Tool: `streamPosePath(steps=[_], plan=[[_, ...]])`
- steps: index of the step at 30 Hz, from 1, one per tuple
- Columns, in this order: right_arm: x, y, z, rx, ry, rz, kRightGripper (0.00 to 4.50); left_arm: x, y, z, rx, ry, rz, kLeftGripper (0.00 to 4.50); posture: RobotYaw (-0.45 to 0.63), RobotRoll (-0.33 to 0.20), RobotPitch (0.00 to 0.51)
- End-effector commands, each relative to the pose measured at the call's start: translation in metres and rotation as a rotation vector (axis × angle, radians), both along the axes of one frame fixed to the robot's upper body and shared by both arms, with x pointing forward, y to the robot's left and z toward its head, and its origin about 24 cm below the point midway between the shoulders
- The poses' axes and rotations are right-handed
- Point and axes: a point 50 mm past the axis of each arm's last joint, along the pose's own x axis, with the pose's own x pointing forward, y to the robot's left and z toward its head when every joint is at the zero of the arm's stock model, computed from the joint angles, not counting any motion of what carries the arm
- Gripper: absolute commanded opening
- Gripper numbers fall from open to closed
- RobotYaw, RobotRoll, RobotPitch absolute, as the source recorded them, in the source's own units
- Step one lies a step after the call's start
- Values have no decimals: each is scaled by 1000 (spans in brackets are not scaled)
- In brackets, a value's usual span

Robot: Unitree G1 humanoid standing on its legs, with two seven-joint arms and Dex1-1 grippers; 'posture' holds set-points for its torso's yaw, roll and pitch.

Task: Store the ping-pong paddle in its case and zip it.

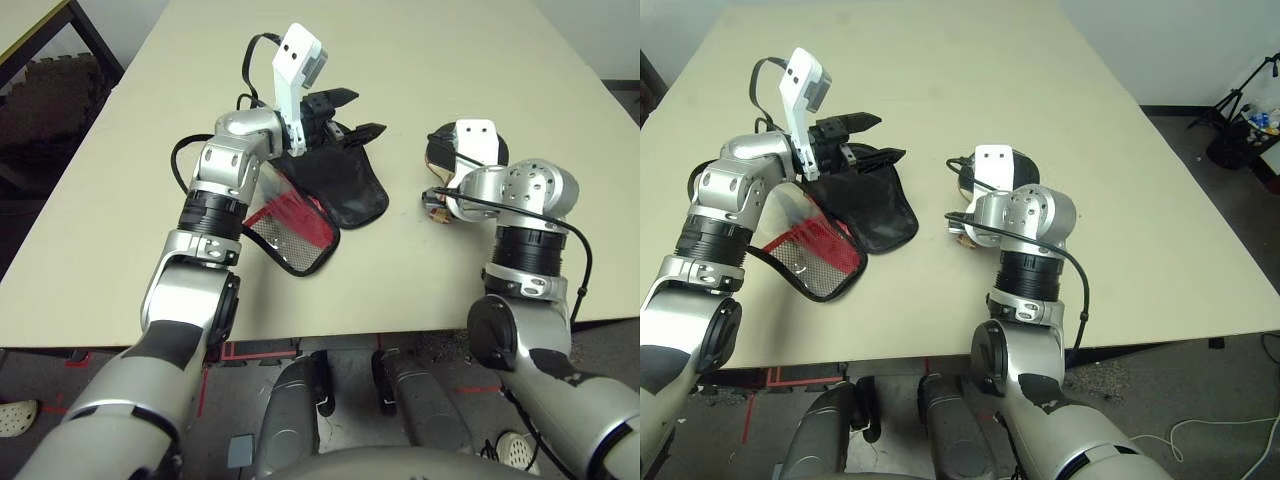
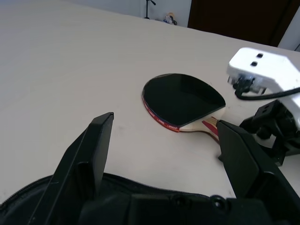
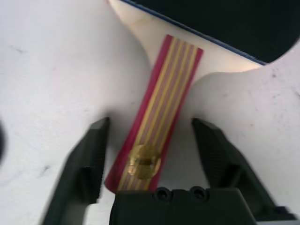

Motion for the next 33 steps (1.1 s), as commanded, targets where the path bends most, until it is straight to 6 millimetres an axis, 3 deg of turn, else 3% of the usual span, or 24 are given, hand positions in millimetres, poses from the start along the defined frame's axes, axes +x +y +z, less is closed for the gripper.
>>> streamPosePath(steps=[1,6,10,15,21,23,26,30,33], plan=[[-6,-4,-7,-28,19,-19,2359,-1,7,-4,-10,16,17,4500,-239,0,163],[2,-19,5,-34,9,-61,1238,-2,8,-3,-16,13,27,4500,-243,0,150],[15,-16,18,-48,-54,-33,1236,0,8,-2,-28,8,37,4500,-244,0,142],[37,0,60,-64,-269,145,1236,3,13,12,-52,-21,68,4500,-241,0,133],[36,33,88,-18,-313,349,1185,6,37,42,-66,-66,140,4500,-216,0,132],[31,45,92,11,-300,402,1021,4,47,51,-53,-79,157,4500,-207,0,132],[23,65,96,50,-297,469,115,-1,64,65,-12,-105,190,4500,-199,0,131],[16,82,93,82,-306,514,28,-6,87,75,-3,-123,262,4500,-177,0,127],[18,79,85,76,-312,501,28,-8,100,74,-3,-129,315,4500,-167,0,128]])
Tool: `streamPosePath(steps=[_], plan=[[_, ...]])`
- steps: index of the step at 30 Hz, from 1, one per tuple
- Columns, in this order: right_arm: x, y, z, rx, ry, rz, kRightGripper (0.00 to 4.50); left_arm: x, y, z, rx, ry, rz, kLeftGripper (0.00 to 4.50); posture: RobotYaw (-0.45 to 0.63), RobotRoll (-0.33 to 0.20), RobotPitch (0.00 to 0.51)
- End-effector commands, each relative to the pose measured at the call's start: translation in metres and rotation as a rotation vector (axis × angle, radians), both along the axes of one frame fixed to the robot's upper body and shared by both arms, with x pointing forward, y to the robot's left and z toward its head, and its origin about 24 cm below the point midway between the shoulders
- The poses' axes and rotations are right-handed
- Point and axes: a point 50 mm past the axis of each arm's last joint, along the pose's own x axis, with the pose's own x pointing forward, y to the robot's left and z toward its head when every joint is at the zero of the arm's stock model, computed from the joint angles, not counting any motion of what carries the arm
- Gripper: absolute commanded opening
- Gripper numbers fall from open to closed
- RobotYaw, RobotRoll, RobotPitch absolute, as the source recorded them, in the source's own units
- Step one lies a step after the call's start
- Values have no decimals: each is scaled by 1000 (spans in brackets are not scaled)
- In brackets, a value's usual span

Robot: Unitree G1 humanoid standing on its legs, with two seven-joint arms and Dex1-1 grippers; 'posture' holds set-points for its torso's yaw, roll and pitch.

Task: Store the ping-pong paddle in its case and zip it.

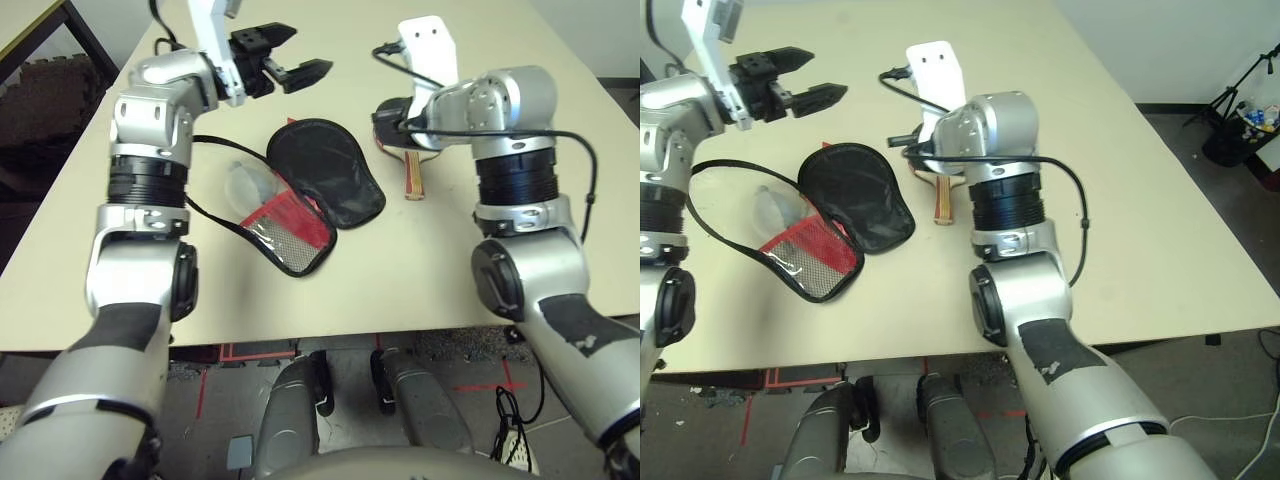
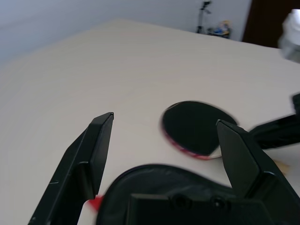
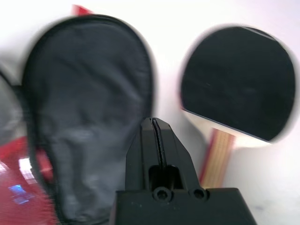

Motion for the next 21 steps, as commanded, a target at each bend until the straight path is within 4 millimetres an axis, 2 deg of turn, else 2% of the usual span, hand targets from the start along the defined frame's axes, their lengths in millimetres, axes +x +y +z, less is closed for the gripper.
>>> streamPosePath(steps=[1,6,12,16,21], plan=[[3,-7,-12,-7,-2,-26,28,-3,13,2,-12,-7,44,4500,-167,0,128],[14,-34,-20,-47,-36,-110,28,-5,13,-13,-22,30,39,4500,-166,0,128],[17,-50,-22,-68,-33,-164,28,-3,5,-23,-65,49,25,4500,-192,0,122],[12,-52,-20,-81,-10,-157,934,0,-1,-26,-78,53,12,4500,-207,0,122],[8,-56,-19,-93,11,-167,2565,3,-8,-25,-82,52,-8,4500,-222,0,130]])
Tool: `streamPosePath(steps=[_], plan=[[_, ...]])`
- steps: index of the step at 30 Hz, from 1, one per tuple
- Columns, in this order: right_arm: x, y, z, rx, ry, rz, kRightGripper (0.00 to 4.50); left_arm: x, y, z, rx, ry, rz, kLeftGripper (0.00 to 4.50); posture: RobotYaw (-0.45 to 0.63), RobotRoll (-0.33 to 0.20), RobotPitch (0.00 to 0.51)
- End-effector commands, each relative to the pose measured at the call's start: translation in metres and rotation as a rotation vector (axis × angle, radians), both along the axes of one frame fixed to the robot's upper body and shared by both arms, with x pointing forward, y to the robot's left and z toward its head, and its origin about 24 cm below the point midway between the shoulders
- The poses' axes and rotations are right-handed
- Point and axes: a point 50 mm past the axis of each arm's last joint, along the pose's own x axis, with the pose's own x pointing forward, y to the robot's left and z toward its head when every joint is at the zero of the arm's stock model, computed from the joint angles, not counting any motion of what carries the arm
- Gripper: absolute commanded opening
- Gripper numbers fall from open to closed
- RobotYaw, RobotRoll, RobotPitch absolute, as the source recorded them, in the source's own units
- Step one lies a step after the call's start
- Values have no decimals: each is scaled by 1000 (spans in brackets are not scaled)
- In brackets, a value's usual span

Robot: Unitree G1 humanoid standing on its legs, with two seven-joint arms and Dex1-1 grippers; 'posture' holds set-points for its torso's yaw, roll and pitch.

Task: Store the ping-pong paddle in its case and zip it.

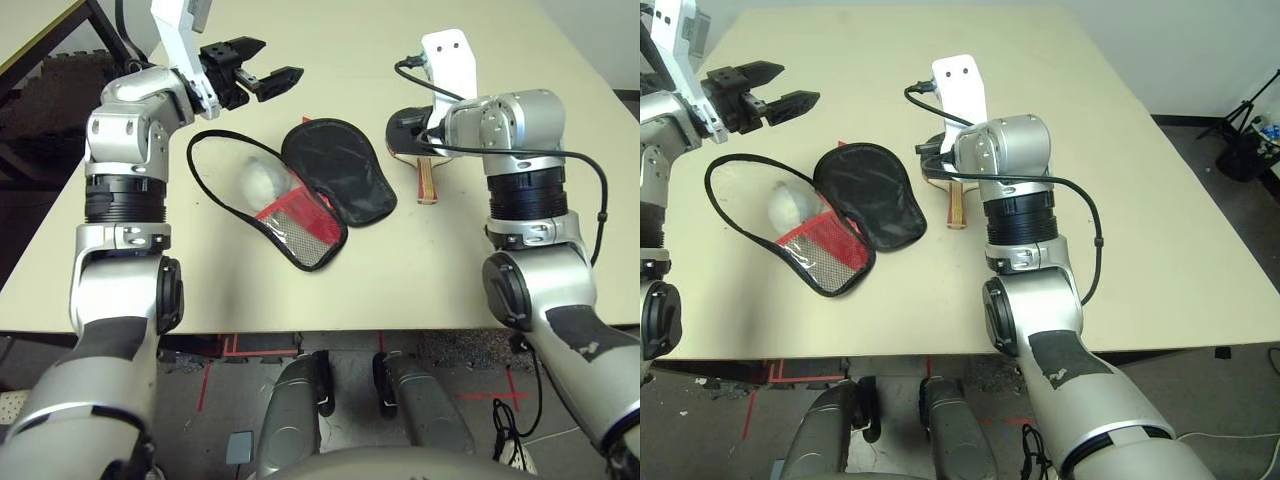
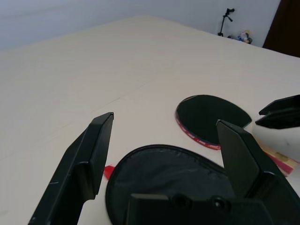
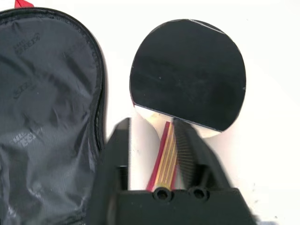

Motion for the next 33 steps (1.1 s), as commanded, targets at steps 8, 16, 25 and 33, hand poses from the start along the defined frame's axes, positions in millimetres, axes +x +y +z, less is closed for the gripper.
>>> streamPosePath(steps=[8,16,25,33], plan=[[0,-18,-28,-12,140,-88,4454,8,-18,3,17,1,-54,4500,-212,0,140],[17,-22,-56,-26,217,-150,4454,9,-30,9,59,-3,-104,4500,-171,0,151],[31,-15,-69,-68,212,-130,4454,3,-35,12,67,-10,-123,4500,-122,0,159],[34,-13,-77,-120,232,-128,2926,-4,-30,13,70,-8,-103,4500,-92,0,164]])
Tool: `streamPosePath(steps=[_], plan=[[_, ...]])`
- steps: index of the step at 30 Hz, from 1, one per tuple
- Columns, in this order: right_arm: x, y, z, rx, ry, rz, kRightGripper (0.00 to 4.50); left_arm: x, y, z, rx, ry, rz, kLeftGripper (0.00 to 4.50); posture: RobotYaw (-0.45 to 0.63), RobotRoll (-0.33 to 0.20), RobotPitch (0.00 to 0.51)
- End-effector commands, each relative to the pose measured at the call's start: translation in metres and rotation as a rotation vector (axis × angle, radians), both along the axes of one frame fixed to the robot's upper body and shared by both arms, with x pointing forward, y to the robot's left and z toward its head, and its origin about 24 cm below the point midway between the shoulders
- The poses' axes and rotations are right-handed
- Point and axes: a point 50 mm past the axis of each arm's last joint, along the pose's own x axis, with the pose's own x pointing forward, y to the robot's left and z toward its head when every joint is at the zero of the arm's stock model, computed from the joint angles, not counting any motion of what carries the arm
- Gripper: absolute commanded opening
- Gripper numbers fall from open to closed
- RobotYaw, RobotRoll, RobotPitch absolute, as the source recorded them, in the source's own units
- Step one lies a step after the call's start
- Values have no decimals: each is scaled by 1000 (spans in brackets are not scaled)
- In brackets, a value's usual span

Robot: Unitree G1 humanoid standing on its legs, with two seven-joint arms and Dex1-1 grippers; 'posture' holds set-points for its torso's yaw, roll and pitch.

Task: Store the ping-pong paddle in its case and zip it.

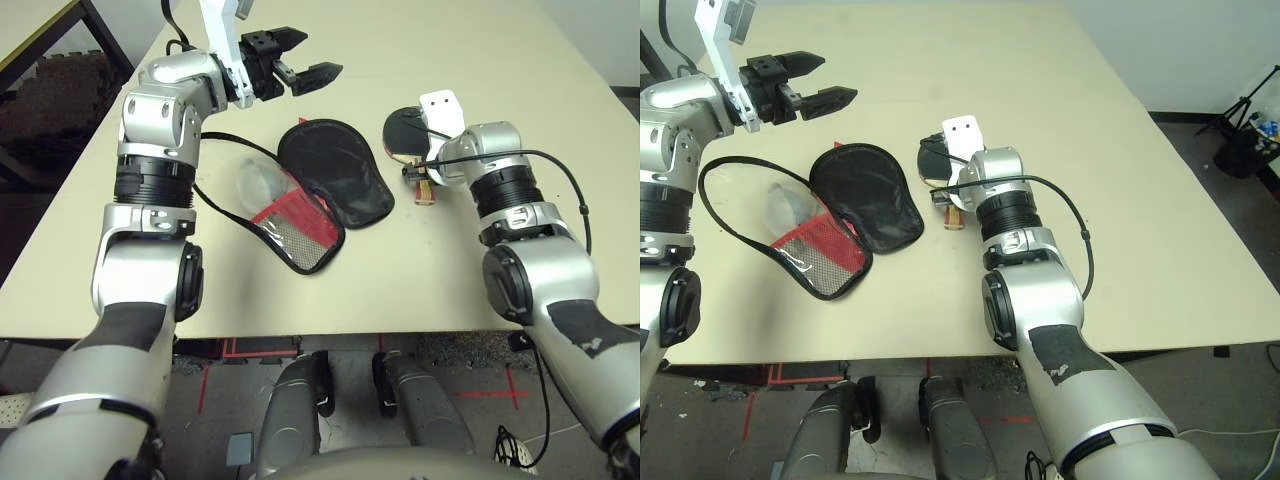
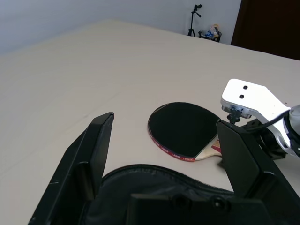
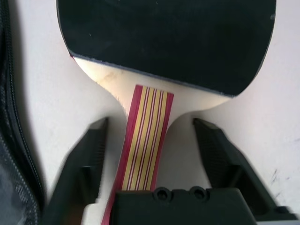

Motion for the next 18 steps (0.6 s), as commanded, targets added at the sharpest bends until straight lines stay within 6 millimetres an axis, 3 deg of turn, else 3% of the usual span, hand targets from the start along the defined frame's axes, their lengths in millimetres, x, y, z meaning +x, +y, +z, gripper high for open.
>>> streamPosePath(steps=[1,6,10,18], plan=[[-1,2,-8,-19,37,-1,2597,-4,3,0,3,2,9,4500,-91,0,165],[-2,0,-11,-20,51,-21,1193,-6,4,0,3,3,13,4500,-92,0,166],[2,-6,-4,-8,6,-67,1147,-5,3,1,-1,-1,17,4500,-109,0,162],[14,-11,34,29,-188,-63,1147,0,2,15,-53,-55,37,4500,-132,0,154]])
